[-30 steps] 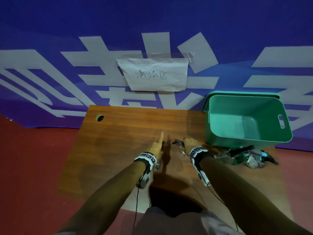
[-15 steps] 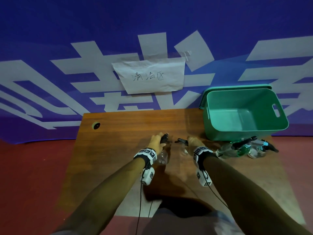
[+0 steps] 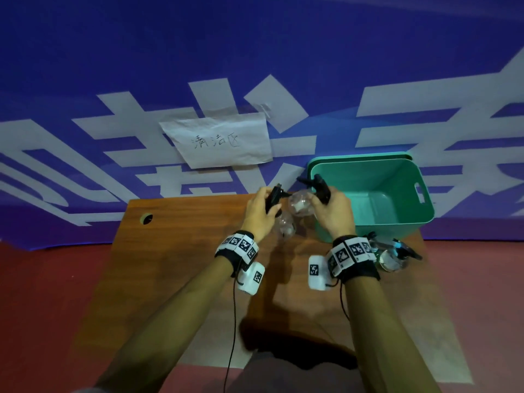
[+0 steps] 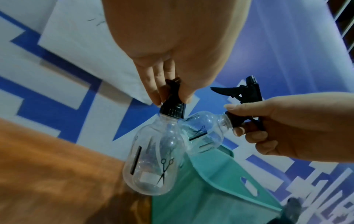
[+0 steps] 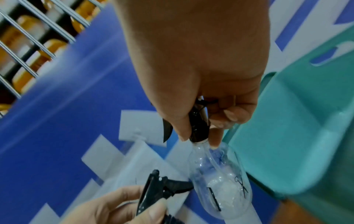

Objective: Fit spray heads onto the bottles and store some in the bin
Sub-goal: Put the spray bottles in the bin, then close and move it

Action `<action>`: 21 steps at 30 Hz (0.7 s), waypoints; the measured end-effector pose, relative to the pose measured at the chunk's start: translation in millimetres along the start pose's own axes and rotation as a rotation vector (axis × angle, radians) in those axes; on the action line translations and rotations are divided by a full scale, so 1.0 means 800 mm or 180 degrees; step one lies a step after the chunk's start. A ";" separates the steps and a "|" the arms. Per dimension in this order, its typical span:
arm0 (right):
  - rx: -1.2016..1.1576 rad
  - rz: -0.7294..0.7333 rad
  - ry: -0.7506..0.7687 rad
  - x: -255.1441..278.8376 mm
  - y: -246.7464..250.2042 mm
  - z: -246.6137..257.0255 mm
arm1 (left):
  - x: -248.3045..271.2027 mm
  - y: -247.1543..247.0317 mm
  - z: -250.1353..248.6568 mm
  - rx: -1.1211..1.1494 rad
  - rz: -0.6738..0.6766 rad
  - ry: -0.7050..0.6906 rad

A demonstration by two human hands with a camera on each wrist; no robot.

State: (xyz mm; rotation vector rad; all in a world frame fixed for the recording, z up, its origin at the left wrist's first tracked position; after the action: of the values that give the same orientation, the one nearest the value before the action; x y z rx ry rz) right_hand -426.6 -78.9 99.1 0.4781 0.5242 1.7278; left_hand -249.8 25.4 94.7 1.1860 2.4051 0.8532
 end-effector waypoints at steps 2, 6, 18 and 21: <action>-0.0043 -0.0020 0.0069 -0.014 0.048 -0.002 | 0.001 -0.010 -0.040 0.0011 -0.0175 -0.0155; -0.0101 -0.0027 0.0128 -0.040 0.132 -0.032 | 0.005 -0.043 -0.109 -0.0068 -0.0274 -0.0467; -0.0061 0.0074 0.0057 -0.092 0.210 -0.143 | -0.007 -0.163 -0.172 -0.1024 0.0115 -0.0611; 0.0094 0.0237 0.0093 -0.114 0.200 -0.159 | -0.020 -0.182 -0.168 -0.1191 0.0300 -0.0562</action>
State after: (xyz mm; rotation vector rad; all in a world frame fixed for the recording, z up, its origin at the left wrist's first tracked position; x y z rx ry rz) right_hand -607.5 -210.4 84.9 0.4994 0.5597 1.8028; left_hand -398.5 -105.7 105.3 1.1751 1.9545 1.1173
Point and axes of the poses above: each hand's wrist, its own x-axis away from the middle knuckle, its own y-axis out of the back of the hand, z = x × y, the point moved 3 cm from there along -x, towards the middle knuckle, and after that the axes turned 6 degrees about -z, right-handed, at the moved point
